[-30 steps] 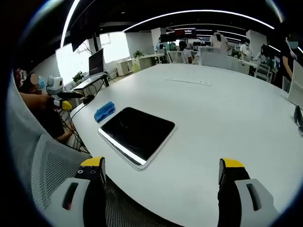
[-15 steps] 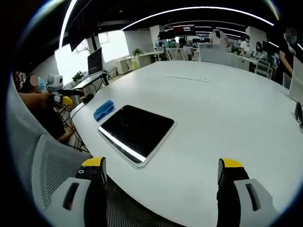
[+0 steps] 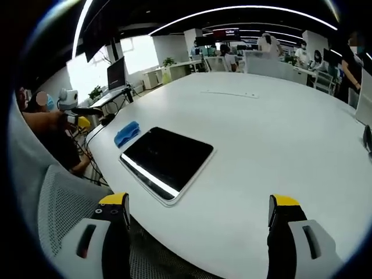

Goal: Wipe the mirror surface with the cleaning cloth until all visible marks leave the cleaned area.

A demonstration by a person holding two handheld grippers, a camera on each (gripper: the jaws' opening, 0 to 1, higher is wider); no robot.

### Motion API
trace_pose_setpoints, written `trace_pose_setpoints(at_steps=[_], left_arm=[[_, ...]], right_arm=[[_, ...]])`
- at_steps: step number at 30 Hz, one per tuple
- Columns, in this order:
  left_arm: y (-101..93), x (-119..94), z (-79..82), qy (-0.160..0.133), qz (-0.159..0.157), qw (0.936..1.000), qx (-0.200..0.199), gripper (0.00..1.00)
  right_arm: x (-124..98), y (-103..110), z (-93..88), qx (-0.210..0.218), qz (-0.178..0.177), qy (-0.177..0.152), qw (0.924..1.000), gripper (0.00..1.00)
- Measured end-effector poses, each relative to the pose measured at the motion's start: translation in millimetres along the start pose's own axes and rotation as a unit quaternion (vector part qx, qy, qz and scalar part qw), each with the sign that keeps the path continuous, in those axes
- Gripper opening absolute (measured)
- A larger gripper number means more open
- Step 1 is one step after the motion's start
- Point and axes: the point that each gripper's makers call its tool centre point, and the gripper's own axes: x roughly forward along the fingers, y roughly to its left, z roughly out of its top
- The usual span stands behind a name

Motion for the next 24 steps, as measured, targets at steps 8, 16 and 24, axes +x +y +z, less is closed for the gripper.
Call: trace_pose_setpoints(at_steps=[8, 16, 24], left_arm=[[-4.8, 0, -0.1, -0.003, 0.008, 1.0000, 0.004, 0.99], [-6.2, 0, 2.5, -0.001, 0.001, 1.0000, 0.007, 0.99], [-1.7, -3, 2.5, 0.003, 0.009, 1.0000, 0.000, 0.99]], right_arm=[[-6, -6, -1.0, 0.004, -0.006, -0.005, 1.0000, 0.98], [-8, -9, 3.2, 0.017, -0.010, -0.017, 0.9997, 0.98], [-3, -3, -2.2, 0.007, -0.002, -0.006, 1.0000, 0.98]])
